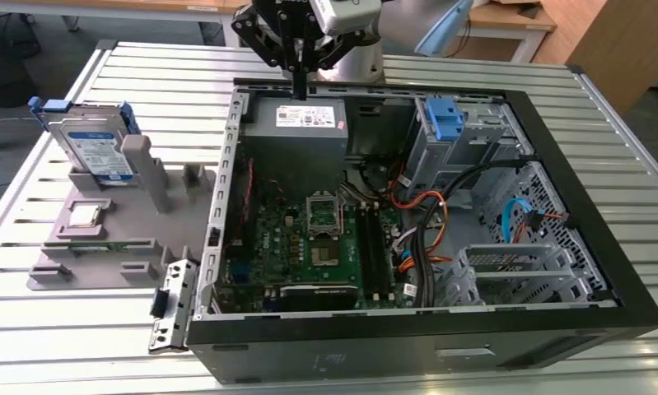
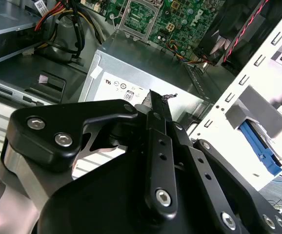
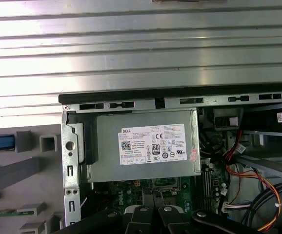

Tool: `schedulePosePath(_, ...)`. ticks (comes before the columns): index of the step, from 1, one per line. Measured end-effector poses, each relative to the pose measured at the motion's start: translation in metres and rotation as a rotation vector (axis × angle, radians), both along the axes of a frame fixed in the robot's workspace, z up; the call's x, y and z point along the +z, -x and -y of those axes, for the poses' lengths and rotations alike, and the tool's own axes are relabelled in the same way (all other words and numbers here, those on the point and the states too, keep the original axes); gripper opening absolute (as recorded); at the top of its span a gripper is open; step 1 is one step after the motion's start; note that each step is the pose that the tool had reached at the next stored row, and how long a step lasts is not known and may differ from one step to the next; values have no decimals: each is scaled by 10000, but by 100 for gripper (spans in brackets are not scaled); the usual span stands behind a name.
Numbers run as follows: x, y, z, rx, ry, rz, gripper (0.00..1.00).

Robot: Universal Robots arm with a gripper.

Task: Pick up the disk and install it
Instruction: 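Reach for the disk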

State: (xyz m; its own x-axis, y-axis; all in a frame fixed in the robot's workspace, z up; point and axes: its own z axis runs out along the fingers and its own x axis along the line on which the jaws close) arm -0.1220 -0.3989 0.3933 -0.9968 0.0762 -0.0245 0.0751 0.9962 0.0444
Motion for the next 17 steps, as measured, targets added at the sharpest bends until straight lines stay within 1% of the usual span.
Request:
schedulePosePath(2,0,14,0,-2,0,0,10)
schedulePosePath(5,0,73,0,1,0,0,10)
schedulePosePath(17,-6,404,0,0,-1,1,10)
